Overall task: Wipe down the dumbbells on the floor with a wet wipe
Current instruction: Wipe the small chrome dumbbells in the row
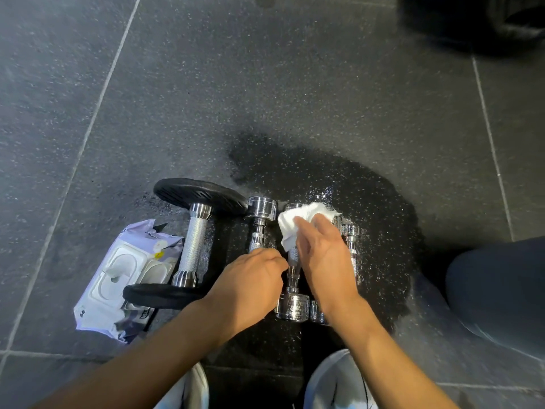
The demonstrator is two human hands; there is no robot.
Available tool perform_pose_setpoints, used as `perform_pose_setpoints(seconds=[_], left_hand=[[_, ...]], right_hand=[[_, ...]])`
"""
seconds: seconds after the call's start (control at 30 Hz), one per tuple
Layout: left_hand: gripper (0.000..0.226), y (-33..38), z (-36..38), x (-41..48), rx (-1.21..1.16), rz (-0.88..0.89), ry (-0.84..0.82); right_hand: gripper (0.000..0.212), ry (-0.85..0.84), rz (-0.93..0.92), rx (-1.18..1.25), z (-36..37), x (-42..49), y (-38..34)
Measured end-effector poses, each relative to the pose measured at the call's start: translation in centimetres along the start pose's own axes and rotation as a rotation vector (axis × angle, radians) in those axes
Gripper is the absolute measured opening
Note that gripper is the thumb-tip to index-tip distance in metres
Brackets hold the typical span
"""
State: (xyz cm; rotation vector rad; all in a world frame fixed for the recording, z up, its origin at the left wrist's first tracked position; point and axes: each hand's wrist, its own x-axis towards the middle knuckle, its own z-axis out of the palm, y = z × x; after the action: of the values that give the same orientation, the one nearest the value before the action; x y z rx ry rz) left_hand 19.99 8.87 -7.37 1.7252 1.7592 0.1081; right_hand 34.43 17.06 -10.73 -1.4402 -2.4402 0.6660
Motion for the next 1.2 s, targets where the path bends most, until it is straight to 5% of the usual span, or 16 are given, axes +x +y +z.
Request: perform_pose_setpoints(seconds=[0.17, 0.4, 0.57, 0.7, 0.87, 1.2], left_hand=[[0.036, -0.3, -0.1, 0.0, -0.007, -0.027, 0.000], [0.036, -0.3, -0.1, -0.3, -0.022, -0.042, -0.012], [0.044, -0.4, -0.6, -0.2, -0.047, -0.050, -0.026], [0.048, -0.5, -1.7, -0.1, -0.112, -0.093, 0.061], [0.044, -0.6, -2.3, 0.2, -0.206, -0.077, 0.105], [0.013, -1.0, -1.1, -0.6, -0.056, 0.140, -0.236]], right_hand=[[0.011, -0.056, 0.060, 0.064, 0.2, -3.3, -0.9], [0.019, 0.171, -0.045, 0.124, -1.9, -0.1, -0.7], [0.013, 0.024, -0.074, -0.012, -1.2, 3.2, 0.0], [0.015, 0.005, -0.101, 0.027, -2.2, 2.6, 0.5], [0.019, -0.219, -0.046, 0.104, -3.0, -0.4, 0.8], [0.010, -0.544, -0.021, 0.156, -3.8, -5.8, 0.9]])
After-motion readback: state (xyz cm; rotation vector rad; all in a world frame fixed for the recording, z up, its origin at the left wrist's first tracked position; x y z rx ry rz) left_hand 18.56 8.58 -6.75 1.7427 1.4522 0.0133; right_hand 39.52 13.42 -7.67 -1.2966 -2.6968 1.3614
